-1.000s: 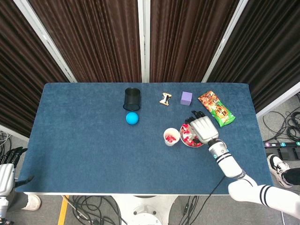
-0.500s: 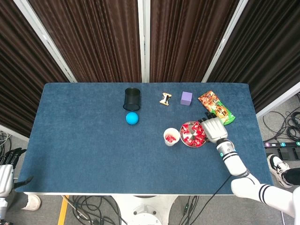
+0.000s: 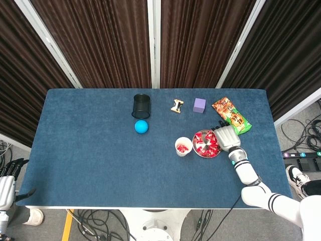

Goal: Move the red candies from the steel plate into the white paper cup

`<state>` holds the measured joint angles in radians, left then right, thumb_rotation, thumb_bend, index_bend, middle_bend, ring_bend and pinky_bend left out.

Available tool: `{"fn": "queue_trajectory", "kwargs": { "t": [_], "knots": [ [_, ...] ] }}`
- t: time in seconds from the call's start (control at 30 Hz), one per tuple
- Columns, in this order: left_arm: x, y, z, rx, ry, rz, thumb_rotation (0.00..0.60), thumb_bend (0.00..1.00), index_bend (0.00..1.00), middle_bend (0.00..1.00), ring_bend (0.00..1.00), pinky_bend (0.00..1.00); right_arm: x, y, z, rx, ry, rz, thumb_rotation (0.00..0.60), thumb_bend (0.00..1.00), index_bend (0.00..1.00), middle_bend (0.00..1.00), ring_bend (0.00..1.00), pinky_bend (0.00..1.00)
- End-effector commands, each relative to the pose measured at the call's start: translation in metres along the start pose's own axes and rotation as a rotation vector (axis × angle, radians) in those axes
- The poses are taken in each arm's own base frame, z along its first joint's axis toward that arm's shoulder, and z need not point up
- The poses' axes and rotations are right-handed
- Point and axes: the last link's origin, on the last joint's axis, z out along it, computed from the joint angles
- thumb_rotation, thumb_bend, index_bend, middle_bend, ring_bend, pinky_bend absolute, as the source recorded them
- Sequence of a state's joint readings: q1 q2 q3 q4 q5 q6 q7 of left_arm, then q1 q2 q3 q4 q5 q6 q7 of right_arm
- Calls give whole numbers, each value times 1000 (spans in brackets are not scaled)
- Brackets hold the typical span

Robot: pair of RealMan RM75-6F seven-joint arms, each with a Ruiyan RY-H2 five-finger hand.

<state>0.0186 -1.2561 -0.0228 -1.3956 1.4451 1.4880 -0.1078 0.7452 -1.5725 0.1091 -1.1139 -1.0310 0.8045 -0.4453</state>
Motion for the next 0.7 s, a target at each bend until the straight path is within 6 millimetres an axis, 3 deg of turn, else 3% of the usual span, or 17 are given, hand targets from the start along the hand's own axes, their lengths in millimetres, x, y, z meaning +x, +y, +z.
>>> {"fn": "queue_trajectory", "kwargs": {
  "t": [0.03,0.43,0.7],
  "knots": [
    [-1,-1,0,2,-1,-2,600,0,238,245,149,205,-1,-4,3,7,-3,-11,600,143,355,382,111,178],
    [-3,-5,1,9,-2,-10,600,0,238,244,149,205,-7,-26,3,50,-14,-2,600,151,377,407,112,179],
    [-4,-5,0,7,-4,-11,600,0,238,245,149,205,-6,-18,4,26,-6,-29,600,159,391,407,112,179]
  ]
}}
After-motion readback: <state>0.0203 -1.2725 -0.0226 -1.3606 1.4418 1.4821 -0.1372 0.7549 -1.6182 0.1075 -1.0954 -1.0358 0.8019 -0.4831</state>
